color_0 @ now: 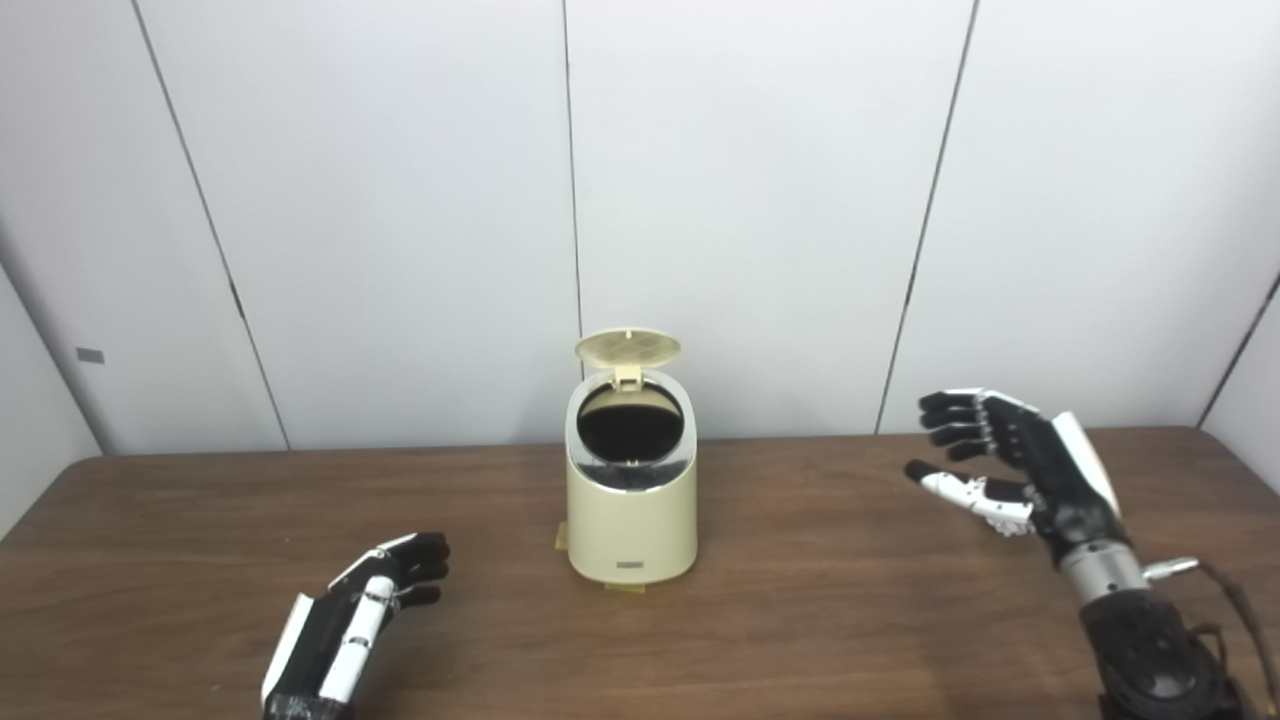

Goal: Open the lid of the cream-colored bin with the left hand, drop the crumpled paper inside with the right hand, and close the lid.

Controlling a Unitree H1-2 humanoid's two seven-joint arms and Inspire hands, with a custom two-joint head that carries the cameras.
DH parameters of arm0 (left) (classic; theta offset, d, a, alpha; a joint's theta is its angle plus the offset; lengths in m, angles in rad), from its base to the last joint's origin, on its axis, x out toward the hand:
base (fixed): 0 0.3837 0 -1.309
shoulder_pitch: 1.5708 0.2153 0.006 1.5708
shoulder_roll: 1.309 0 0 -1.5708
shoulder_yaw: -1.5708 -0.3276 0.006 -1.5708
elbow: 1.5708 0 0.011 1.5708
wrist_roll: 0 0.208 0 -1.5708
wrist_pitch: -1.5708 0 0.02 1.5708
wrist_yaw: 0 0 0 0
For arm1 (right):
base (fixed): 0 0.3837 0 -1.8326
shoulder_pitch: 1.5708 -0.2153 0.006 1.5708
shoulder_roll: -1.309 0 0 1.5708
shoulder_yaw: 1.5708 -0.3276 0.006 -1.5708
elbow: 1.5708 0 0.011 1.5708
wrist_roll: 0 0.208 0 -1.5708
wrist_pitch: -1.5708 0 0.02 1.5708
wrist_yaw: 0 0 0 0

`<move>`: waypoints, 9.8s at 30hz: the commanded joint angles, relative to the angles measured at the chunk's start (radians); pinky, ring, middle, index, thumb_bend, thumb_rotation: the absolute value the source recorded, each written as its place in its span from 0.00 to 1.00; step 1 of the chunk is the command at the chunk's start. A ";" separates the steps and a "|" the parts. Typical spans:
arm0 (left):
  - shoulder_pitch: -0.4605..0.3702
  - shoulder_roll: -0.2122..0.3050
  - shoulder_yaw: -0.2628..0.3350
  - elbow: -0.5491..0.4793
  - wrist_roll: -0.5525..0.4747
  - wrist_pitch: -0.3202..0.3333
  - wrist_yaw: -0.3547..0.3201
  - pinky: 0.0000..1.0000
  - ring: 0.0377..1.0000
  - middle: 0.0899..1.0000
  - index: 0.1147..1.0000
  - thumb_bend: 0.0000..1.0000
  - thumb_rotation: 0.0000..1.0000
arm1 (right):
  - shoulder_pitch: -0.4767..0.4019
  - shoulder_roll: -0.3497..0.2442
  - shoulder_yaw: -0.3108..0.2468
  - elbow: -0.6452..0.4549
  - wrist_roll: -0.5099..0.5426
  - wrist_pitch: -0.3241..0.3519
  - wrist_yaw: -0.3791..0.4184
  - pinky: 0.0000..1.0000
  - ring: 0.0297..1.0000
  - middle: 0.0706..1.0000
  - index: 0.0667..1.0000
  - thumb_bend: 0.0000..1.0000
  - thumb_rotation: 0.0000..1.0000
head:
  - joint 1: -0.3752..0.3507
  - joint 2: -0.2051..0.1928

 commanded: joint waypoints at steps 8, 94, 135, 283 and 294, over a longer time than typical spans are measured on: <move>-0.040 0.014 0.006 -0.002 -0.009 -0.040 0.005 0.72 0.75 0.74 0.73 0.22 0.82 | -0.139 -0.182 0.119 -0.051 -0.287 0.125 0.152 0.54 0.67 0.72 0.71 0.95 0.11 | -0.009 0.001; -0.025 0.013 0.019 -0.044 -0.026 -0.062 0.006 0.66 0.73 0.73 0.72 0.23 0.73 | -0.406 -0.259 0.516 0.625 -0.528 0.101 0.250 0.35 0.41 0.48 0.46 0.52 0.00 | -0.019 0.039; -0.027 0.011 0.017 -0.043 -0.026 -0.051 0.004 0.67 0.73 0.73 0.72 0.25 0.73 | -0.409 -0.267 0.430 0.223 -0.455 0.096 0.478 0.32 0.37 0.42 0.49 0.52 0.00 | -0.023 0.041; -0.013 -0.009 -0.032 -0.072 0.024 -0.022 0.021 0.68 0.75 0.75 0.74 0.25 0.75 | -0.493 0.158 0.458 0.083 -0.609 -0.216 0.068 0.42 0.48 0.53 0.48 0.63 0.12 | 0.021 0.031; -0.012 -0.007 -0.032 -0.077 0.027 -0.009 0.023 0.69 0.75 0.75 0.74 0.26 0.77 | -0.391 0.236 0.354 0.134 -0.589 -0.279 -0.375 0.25 0.29 0.43 0.45 0.53 0.01 | 0.021 0.034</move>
